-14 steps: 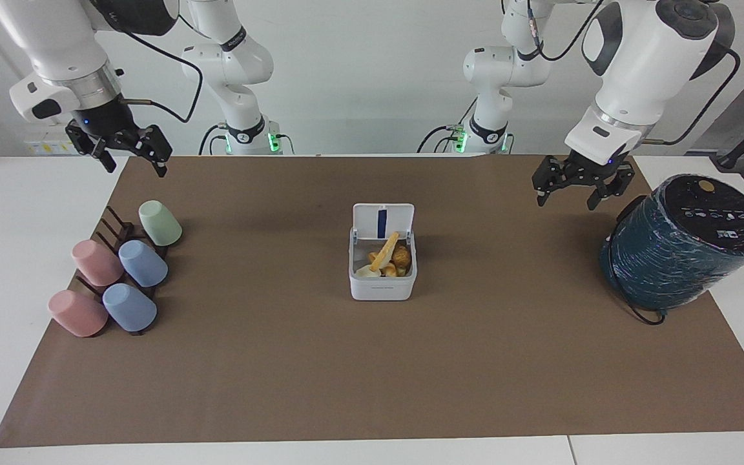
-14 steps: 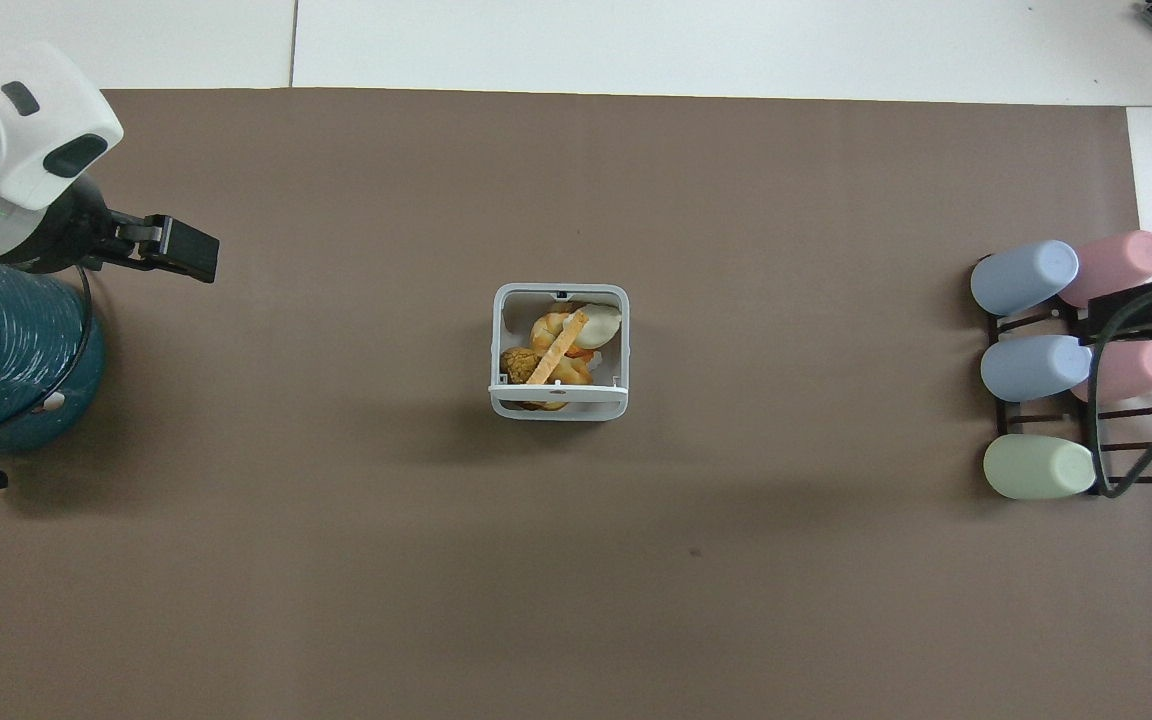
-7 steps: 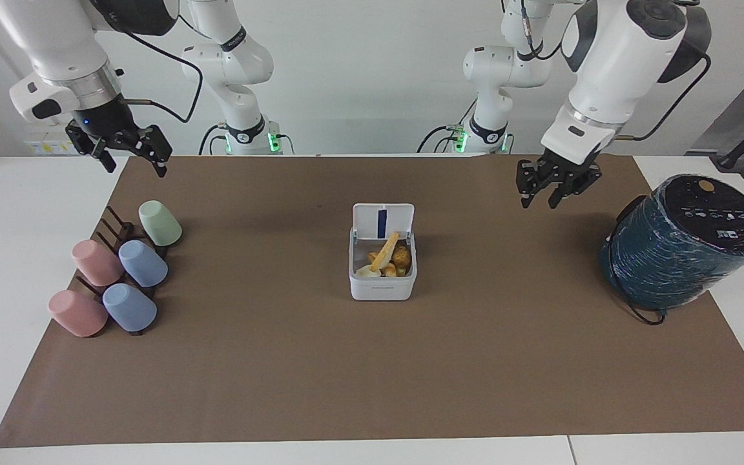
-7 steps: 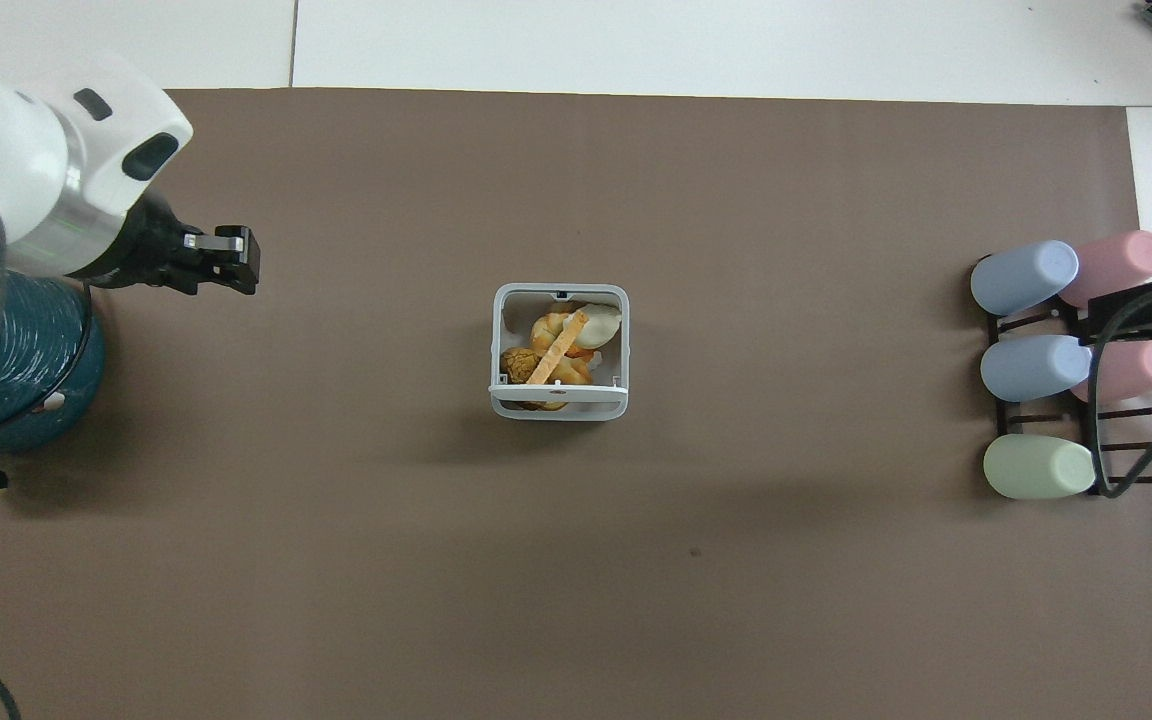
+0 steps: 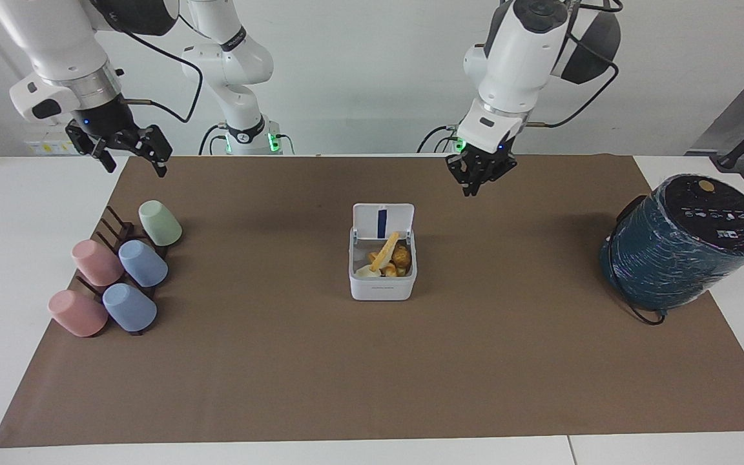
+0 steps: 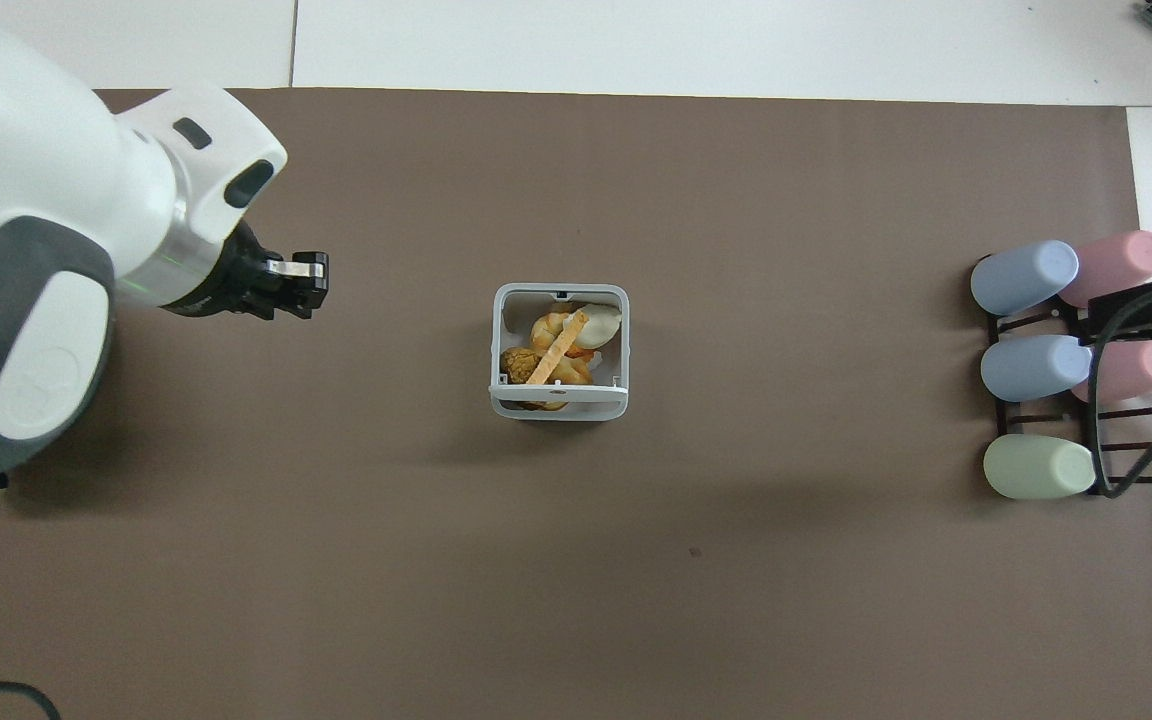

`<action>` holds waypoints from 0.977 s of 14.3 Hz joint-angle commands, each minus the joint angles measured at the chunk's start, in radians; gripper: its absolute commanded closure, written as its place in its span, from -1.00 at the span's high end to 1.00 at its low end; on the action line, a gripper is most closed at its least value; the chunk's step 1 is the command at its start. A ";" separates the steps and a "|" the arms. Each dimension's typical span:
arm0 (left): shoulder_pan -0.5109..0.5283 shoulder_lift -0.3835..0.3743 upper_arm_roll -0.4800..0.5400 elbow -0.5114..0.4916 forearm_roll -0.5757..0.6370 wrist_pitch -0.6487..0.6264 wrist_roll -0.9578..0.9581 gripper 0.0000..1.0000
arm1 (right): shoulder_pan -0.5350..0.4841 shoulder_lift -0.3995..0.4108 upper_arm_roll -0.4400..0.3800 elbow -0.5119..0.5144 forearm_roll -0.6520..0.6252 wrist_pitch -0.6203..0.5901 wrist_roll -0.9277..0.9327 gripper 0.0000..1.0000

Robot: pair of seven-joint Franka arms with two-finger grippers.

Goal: Close trash can lid
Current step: 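Move the left gripper toward the open white trash can lid, then push the raised lid down over the trash can with the left gripper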

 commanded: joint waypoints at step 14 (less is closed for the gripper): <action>-0.175 -0.006 0.015 -0.242 -0.045 0.432 -0.283 -1.00 | -0.003 -0.001 0.004 0.008 -0.005 -0.015 -0.014 1.00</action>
